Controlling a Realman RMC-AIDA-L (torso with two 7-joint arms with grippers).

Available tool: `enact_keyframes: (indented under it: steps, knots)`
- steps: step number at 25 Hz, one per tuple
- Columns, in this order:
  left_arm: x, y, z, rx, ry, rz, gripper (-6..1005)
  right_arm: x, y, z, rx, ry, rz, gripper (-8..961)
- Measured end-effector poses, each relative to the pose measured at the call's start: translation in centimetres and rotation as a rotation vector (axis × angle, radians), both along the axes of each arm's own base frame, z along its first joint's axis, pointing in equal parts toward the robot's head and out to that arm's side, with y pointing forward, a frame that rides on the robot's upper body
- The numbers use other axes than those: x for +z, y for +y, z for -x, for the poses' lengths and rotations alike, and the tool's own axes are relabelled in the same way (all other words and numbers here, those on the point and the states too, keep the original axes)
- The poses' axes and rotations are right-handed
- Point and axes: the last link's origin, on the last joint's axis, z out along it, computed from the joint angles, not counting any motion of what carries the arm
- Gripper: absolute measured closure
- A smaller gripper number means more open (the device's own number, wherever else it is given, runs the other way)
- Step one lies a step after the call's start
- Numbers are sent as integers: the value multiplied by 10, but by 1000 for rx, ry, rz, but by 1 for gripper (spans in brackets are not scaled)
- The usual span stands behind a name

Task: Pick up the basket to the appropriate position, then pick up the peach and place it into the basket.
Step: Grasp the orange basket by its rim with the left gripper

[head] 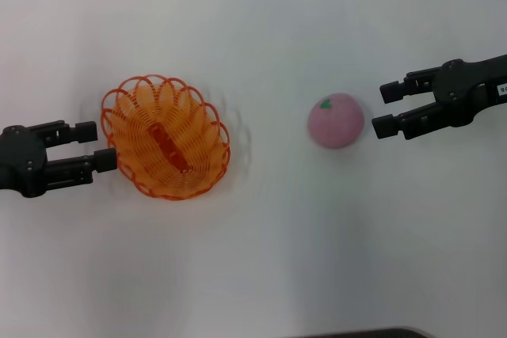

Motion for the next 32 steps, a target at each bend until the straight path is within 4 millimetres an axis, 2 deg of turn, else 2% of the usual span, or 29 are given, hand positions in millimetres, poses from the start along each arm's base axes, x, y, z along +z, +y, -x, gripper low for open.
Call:
enact_keyframes:
  steps: [25, 32]
  knots:
    - [0, 0, 0, 3, -1, 1, 239, -1, 0, 1, 4, 3, 4, 11]
    - [7, 7, -3, 69, -42, 2, 240, -1, 0, 1, 3, 3, 4, 12]
